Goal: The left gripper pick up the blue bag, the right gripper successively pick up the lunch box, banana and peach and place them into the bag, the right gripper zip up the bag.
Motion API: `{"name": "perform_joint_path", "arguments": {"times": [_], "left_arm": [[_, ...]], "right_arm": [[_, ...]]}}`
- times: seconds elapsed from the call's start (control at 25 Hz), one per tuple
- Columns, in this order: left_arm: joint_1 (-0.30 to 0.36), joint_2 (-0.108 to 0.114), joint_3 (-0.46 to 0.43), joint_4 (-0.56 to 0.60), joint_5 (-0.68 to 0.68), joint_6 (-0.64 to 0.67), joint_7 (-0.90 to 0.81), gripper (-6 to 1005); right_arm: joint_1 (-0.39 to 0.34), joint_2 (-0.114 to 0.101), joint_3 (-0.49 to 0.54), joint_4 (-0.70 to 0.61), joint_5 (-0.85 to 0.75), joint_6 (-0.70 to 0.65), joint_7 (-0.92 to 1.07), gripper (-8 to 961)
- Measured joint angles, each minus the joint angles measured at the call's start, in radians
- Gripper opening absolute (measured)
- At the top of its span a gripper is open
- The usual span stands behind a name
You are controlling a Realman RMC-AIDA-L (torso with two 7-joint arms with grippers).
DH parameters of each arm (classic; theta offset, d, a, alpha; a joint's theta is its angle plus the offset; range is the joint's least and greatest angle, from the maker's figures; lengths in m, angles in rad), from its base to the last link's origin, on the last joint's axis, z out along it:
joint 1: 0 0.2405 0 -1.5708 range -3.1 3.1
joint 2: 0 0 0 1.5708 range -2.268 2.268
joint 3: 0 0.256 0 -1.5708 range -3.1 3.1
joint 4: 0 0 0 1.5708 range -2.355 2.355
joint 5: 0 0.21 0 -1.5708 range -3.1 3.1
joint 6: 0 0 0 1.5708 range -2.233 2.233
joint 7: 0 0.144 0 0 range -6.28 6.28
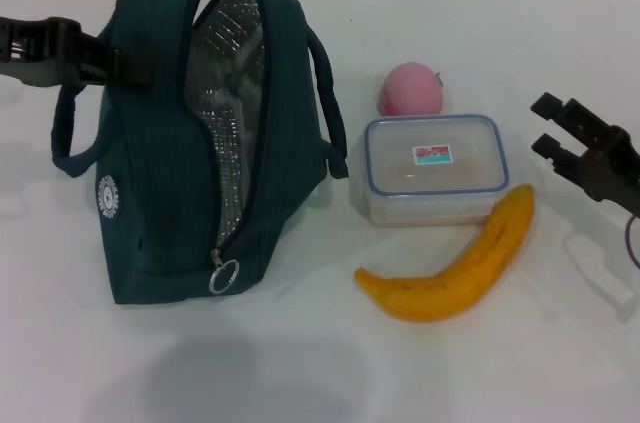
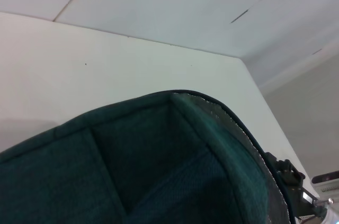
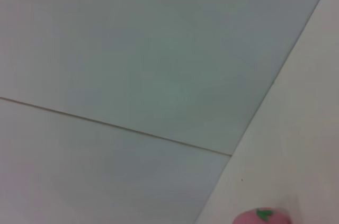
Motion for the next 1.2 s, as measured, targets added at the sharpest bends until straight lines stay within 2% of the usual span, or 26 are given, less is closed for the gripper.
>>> {"name": "perform_joint_path", "arguments": {"times": [0.32,1.2], "left_arm": [[-0.008,-0.001,0.001,0.0,0.0,-0.001,0.004,32],[-0.008,-0.001,0.001,0.0,0.002,-0.003,0.013,32]], "right_arm": [[0.036,0.004,-0.046,0.007,0.0,0.028,0.021,795],[0.059,0.005,-0.096,0.008,0.0,0.033,0.027,788]]}}
